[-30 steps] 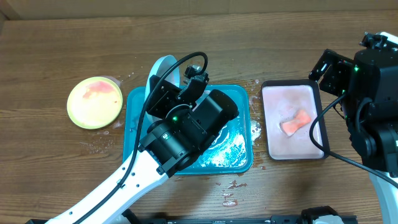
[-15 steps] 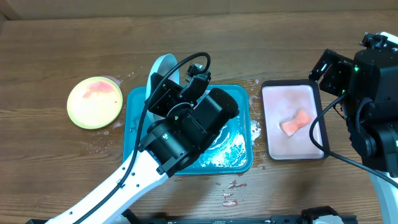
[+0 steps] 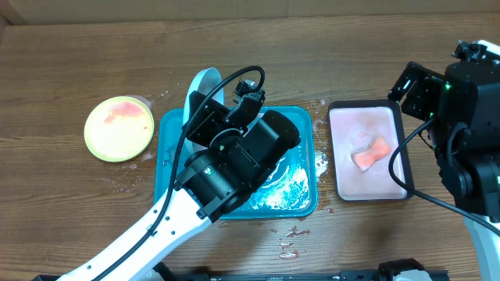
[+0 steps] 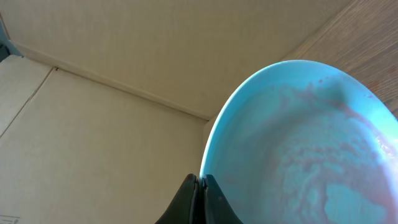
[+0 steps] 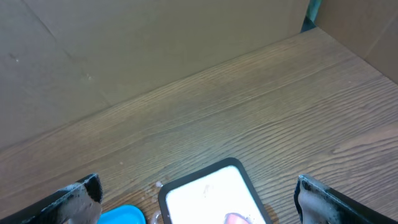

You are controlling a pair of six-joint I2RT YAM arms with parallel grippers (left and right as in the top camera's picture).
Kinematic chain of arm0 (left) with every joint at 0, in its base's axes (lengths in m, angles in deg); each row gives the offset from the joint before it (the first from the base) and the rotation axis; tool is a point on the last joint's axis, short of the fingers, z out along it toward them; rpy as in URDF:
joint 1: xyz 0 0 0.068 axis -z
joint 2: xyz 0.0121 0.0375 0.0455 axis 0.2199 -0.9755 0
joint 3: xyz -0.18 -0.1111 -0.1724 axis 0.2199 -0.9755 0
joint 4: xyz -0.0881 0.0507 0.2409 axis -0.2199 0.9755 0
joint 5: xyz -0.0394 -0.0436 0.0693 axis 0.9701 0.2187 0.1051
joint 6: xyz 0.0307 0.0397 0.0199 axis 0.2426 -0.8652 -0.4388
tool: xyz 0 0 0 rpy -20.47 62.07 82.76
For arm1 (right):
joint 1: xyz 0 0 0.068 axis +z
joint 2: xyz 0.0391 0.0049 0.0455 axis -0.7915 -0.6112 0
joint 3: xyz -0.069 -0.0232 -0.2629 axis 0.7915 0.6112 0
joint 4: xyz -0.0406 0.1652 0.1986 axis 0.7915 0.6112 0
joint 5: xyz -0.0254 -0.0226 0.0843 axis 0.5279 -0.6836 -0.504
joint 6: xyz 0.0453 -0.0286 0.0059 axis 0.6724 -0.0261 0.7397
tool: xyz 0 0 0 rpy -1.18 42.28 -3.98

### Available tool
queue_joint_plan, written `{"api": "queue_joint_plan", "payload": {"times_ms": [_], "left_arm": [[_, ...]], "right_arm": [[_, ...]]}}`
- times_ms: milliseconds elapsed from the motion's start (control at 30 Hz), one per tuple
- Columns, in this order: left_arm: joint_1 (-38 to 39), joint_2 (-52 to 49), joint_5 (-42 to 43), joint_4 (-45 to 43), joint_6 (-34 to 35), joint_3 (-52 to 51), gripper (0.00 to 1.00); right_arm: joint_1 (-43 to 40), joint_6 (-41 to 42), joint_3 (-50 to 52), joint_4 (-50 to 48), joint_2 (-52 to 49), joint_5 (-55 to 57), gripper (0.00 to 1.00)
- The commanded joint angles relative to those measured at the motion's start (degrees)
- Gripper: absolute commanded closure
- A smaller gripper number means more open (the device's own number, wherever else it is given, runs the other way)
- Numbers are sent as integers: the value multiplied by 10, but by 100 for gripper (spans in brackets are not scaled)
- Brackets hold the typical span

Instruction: Clean dirty plates on tray and stack at the side

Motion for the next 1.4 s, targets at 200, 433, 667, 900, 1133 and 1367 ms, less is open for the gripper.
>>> {"api": "queue_joint_plan", "payload": {"times_ms": [200,433,667,900,1133,1367], "left_arm": [[4,12,-14,-3,-5,16,96],[4,12,-14,-3,-5,16,96],[4,12,-14,-3,-5,16,95],[4,12,-14,-3,-5,16,96],[4,12,-14,-3,-15,16,96],[4,12,-14,-2,-16,16,95]], "right_arm": [[4,-2,-7,-3,4,0,0],[4,-2,-7,-3,4,0,0],[4,-2,-7,-3,4,0,0],[4,-2,-7,-3,4,0,0],[4,-2,-7,-3,4,0,0],[4,-2,-7,-3,4,0,0]]}}
